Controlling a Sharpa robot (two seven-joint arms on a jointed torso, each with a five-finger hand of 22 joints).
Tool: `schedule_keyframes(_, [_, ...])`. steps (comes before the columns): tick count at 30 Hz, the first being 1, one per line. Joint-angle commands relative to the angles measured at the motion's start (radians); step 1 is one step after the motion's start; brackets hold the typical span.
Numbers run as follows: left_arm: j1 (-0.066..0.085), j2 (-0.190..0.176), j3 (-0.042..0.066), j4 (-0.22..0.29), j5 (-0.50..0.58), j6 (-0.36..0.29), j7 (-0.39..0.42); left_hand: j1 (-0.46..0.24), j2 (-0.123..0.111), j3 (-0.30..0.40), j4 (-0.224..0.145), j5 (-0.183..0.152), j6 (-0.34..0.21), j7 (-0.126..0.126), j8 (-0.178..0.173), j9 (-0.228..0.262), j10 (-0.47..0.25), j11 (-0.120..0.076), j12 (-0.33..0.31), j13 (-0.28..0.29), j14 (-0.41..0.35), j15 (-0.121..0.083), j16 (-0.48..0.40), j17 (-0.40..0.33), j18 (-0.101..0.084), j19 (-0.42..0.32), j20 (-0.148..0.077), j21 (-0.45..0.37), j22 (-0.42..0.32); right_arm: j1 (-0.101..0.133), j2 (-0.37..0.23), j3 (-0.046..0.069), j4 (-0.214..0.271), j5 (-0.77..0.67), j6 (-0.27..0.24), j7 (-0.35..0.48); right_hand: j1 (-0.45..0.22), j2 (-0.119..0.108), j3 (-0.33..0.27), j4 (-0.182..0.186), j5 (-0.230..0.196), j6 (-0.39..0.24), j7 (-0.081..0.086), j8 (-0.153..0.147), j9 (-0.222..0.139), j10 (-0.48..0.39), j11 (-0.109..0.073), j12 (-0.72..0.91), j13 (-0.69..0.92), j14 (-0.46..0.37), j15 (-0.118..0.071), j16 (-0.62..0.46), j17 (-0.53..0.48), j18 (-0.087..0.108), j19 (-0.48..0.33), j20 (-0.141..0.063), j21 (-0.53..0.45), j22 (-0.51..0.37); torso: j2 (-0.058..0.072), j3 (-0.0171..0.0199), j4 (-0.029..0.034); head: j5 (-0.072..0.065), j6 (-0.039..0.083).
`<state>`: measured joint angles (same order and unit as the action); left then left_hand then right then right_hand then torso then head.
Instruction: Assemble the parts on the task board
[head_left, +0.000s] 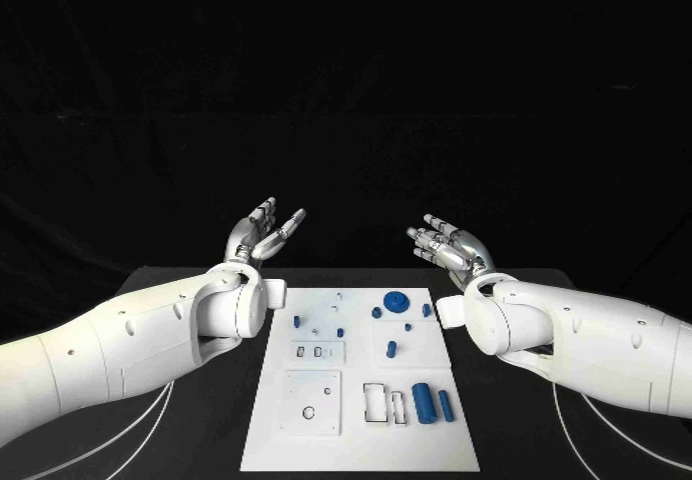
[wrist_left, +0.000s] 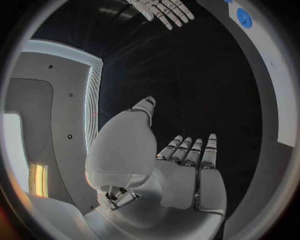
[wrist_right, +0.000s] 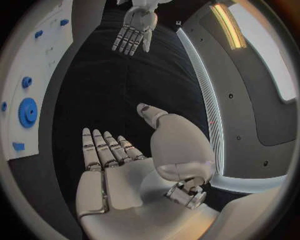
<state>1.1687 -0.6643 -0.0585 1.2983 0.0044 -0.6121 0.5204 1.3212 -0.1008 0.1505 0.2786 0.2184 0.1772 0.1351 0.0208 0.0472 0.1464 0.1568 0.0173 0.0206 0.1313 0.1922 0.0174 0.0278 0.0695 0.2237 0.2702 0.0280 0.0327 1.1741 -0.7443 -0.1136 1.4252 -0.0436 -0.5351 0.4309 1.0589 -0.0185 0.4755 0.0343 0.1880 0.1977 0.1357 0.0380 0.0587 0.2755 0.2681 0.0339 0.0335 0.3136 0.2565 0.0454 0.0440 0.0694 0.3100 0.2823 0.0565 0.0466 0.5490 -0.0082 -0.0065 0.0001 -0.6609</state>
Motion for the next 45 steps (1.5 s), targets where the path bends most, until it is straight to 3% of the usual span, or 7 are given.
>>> schedule_keyframes(1, [0.004, 0.006, -0.001, -0.008, -0.015, 0.085, 0.031, 0.059, 0.002, 0.005, 0.014, 0.013, 0.027, 0.078, 0.010, 0.005, 0.020, 0.016, 0.007, 0.004, 0.023, 0.020, 0.009, 0.006, 0.026, 0.007, 0.020, 0.008, 0.003, 0.014, 0.006, -0.011, -0.019, -0.069, 0.189, -0.058, 0.119, -0.018, 0.039, -0.070, -0.006, 0.166, 0.163, 0.051, 0.043, 0.231, -0.004, 0.041, 0.021, 0.253, -0.013, 0.064, 0.039, 0.047, 0.153, 0.005, 0.054, 0.026, 0.000, -0.0002, -0.0003, 0.000, 0.000])
schedule_keyframes(8, [0.004, 0.006, -0.001, -0.008, -0.015, 0.085, 0.031, 0.110, 0.015, 0.018, 0.009, 0.008, 0.180, 0.117, 0.052, 0.036, 0.205, 0.062, 0.033, 0.021, 0.221, 0.045, 0.060, 0.043, 0.038, 0.124, 0.024, 0.046, 0.022, 0.032, 0.012, -0.027, -0.041, -0.085, 0.246, -0.076, 0.189, -0.056, 0.057, -0.138, -0.022, 0.525, 0.133, 0.172, 0.125, 0.622, -0.052, 0.114, 0.037, 0.566, -0.074, 0.159, 0.085, 0.106, 0.432, 0.003, 0.157, 0.067, 0.000, -0.0002, -0.0003, 0.000, 0.000])
schedule_keyframes(9, [0.013, -0.059, -0.002, 0.040, -0.017, 0.110, 0.036, 0.119, 0.017, 0.021, 0.006, 0.007, 0.233, 0.129, 0.069, 0.048, 0.277, 0.079, 0.049, 0.028, 0.288, 0.054, 0.081, 0.056, 0.040, 0.176, 0.024, 0.063, 0.031, 0.045, -0.009, -0.027, -0.072, -0.462, 0.078, -0.038, 0.191, -0.059, 0.061, -0.140, -0.023, 0.548, 0.129, 0.178, 0.128, 0.636, -0.055, 0.111, 0.034, 0.577, -0.078, 0.160, 0.085, 0.109, 0.443, 0.003, 0.162, 0.068, 0.022, 0.0048, 0.0013, -0.006, -0.011])
schedule_keyframes(11, [0.018, -0.069, -0.002, 0.047, -0.019, 0.112, 0.036, 0.143, 0.017, 0.031, 0.000, 0.005, 0.416, 0.134, 0.131, 0.088, 0.568, 0.089, 0.114, 0.056, 0.567, 0.030, 0.176, 0.112, 0.060, 0.407, 0.021, 0.143, 0.069, 0.052, -0.014, -0.026, -0.073, -0.525, 0.068, -0.044, 0.197, -0.069, 0.072, -0.148, -0.030, 0.597, 0.120, 0.189, 0.134, 0.679, -0.067, 0.105, 0.031, 0.612, -0.089, 0.166, 0.086, 0.114, 0.475, -0.003, 0.175, 0.070, 0.029, 0.0074, 0.0033, -0.008, -0.008])
schedule_keyframes(15, [0.025, -0.080, -0.002, 0.057, -0.034, 0.112, 0.033, 0.177, 0.007, 0.056, -0.010, 0.005, 0.619, 0.111, 0.207, 0.129, 0.757, 0.045, 0.159, 0.060, 0.737, -0.024, 0.259, 0.156, 0.112, 0.540, 0.016, 0.212, 0.091, 0.061, -0.020, -0.026, -0.072, -0.611, 0.070, -0.061, 0.201, -0.085, 0.099, -0.157, -0.027, 0.649, 0.104, 0.197, 0.134, 0.755, -0.085, 0.085, 0.030, 0.681, -0.113, 0.179, 0.090, 0.114, 0.544, -0.027, 0.212, 0.081, 0.036, 0.0100, 0.0070, -0.010, -0.008])
schedule_keyframes(40, [0.069, -0.206, 0.000, 0.275, -0.155, 0.161, -0.018, 0.200, -0.064, 0.155, 0.005, 0.002, 0.727, 0.076, 0.244, 0.155, 0.931, -0.001, 0.119, 0.048, 0.882, -0.080, 0.339, 0.258, 0.114, 0.674, -0.033, 0.291, 0.112, 0.131, -0.035, -0.018, -0.014, -1.465, 0.245, -0.380, 0.175, -0.160, 0.035, -0.138, 0.055, 0.785, 0.021, 0.228, 0.187, 0.986, -0.189, 0.038, 0.074, 1.166, -0.264, 0.544, 0.397, 0.111, 0.869, -0.188, 0.612, 0.310, 0.137, 0.0310, 0.0345, -0.042, 0.008])
schedule_keyframes(45, [0.075, -0.229, 0.000, 0.326, -0.157, 0.166, -0.021, 0.197, -0.068, 0.156, 0.005, 0.002, 0.724, 0.077, 0.242, 0.155, 0.929, 0.000, 0.114, 0.047, 0.882, -0.080, 0.340, 0.261, 0.114, 0.676, -0.034, 0.292, 0.112, 0.134, -0.032, -0.018, 0.002, -1.565, 0.275, -0.425, 0.165, -0.192, 0.070, -0.106, 0.049, 0.771, 0.026, 0.212, 0.213, 0.938, -0.181, 0.032, 0.103, 1.171, -0.255, 0.958, 0.799, 0.054, 0.985, -0.186, 1.003, 0.779, 0.161, 0.0347, 0.0419, -0.049, 0.015])
